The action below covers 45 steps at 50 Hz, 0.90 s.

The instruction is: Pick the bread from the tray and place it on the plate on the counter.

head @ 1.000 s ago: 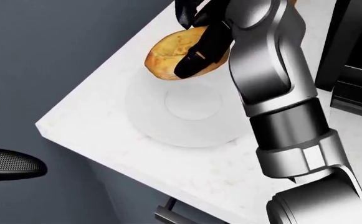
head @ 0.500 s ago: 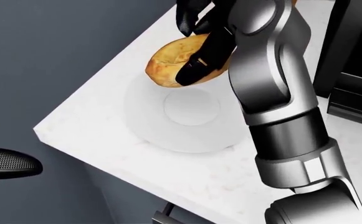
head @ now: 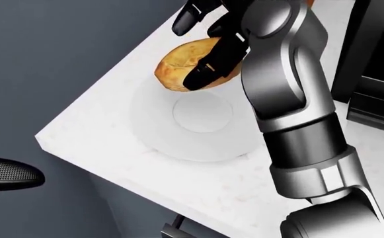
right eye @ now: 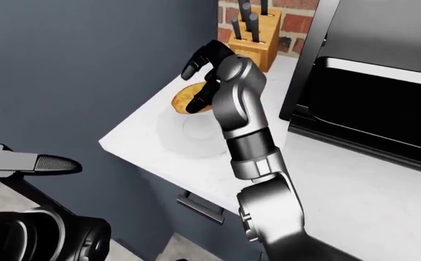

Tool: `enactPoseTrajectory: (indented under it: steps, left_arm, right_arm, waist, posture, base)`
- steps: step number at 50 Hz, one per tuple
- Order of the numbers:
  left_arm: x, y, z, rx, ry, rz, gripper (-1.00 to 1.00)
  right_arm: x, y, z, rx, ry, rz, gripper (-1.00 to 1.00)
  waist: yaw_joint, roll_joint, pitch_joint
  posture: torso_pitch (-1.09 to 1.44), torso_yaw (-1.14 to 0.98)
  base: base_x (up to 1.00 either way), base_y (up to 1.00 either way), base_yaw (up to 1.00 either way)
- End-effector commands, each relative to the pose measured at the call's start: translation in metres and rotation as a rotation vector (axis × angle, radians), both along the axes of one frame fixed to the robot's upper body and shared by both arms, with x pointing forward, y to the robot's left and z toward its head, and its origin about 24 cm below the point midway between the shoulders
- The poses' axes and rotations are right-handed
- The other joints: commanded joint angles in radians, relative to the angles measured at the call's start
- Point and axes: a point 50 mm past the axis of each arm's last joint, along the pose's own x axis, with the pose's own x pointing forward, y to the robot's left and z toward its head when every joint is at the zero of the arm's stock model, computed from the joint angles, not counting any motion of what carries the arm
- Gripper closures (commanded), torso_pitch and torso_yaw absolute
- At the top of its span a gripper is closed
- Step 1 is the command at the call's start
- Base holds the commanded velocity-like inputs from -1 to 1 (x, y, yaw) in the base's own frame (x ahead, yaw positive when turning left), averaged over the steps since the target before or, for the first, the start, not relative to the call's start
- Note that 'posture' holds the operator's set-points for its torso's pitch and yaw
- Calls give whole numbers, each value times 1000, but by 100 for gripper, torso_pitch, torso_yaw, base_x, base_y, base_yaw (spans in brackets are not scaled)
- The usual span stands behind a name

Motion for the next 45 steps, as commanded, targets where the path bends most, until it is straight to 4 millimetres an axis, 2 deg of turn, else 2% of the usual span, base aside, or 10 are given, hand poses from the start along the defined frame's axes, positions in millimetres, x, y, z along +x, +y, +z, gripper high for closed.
enactPoseTrajectory:
  steps: [1, 8, 11, 17, 18, 19, 20, 21, 31, 45]
  left_arm:
    - [-1, -1, 5, 13, -30, 4, -100]
    - [-1, -1, 4, 13, -30, 6, -100]
    - [-1, -1, 4, 13, -30, 7, -100]
    - [-3, -1, 6, 14, -35, 7, -100]
    - [-3, 0, 7, 15, -35, 7, -100]
    - [-4, 0, 7, 16, -35, 8, -100]
    - [-4, 0, 7, 16, -34, 7, -100]
    - [-4, 0, 8, 16, -37, 7, -100]
    - [-4, 0, 8, 18, -34, 7, -100]
    - [-3, 0, 6, 18, -29, 10, -100]
  right_arm:
    - [-5, 2, 19, 2, -84, 11, 9]
    - [-5, 3, 17, -1, -78, 15, -14]
    - [-5, 3, 17, -2, -76, 19, -34]
    - [-4, 4, 18, 1, -74, 20, -58]
    - [-4, 4, 18, 2, -74, 18, -64]
    - [-4, 5, 19, 3, -73, 20, -87]
    - [-3, 5, 19, 4, -74, 18, -88]
    - [-2, 6, 20, 5, -74, 20, -100]
    - [6, 12, 32, 29, -86, 13, -100]
    - [2, 20, 73, 56, -147, 30, -100]
  waist:
    - [0, 6, -23]
    - [0, 5, -24]
    - [0, 5, -25]
    - [-1, 5, -24]
    - [-1, 5, -24]
    - [-1, 6, -24]
    - [-1, 6, -23]
    - [-1, 7, -23]
    - [-3, 13, -20]
    - [-4, 17, -16]
  posture:
    - [0, 43]
    - [0, 43]
    - [0, 43]
    - [0, 43]
    - [0, 43]
    - [0, 43]
    - [0, 43]
    - [0, 43]
    - [0, 43]
    - [0, 43]
  base:
    - [0, 0, 0]
    - [0, 0, 0]
    - [0, 0, 0]
    - [0, 0, 0]
    - [0, 0, 0]
    - [0, 0, 0]
    - [0, 0, 0]
    - [0, 0, 0]
    - [0, 0, 0]
    - [0, 0, 0]
